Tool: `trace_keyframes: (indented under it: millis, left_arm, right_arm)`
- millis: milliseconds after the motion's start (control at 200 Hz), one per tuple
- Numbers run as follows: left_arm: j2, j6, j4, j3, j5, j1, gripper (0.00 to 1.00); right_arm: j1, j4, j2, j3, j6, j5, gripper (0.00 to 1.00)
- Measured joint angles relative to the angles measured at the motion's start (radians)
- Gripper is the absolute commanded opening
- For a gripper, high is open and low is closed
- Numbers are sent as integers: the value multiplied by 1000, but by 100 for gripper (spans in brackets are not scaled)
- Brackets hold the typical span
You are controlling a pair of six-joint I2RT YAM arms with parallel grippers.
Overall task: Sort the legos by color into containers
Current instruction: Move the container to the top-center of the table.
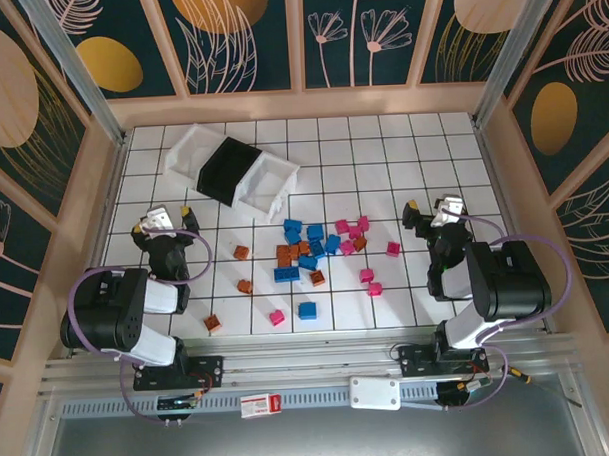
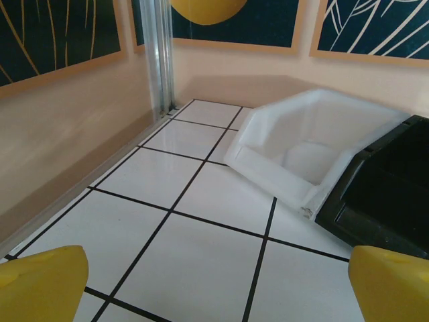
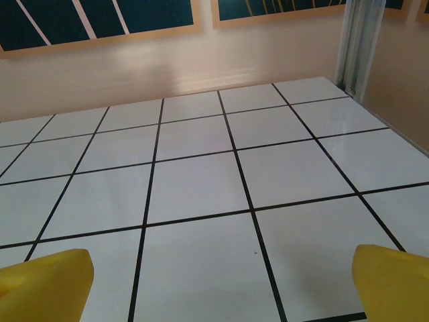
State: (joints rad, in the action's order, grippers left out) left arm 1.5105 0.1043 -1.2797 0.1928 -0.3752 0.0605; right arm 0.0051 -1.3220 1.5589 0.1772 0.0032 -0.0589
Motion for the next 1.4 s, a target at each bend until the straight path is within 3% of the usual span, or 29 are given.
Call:
trace_keyframes:
  millis: [1396]
  left_arm:
    - [3,0,0,0,0,0,99]
  right_arm:
    - [-23,-2,-3,17,7,7,99]
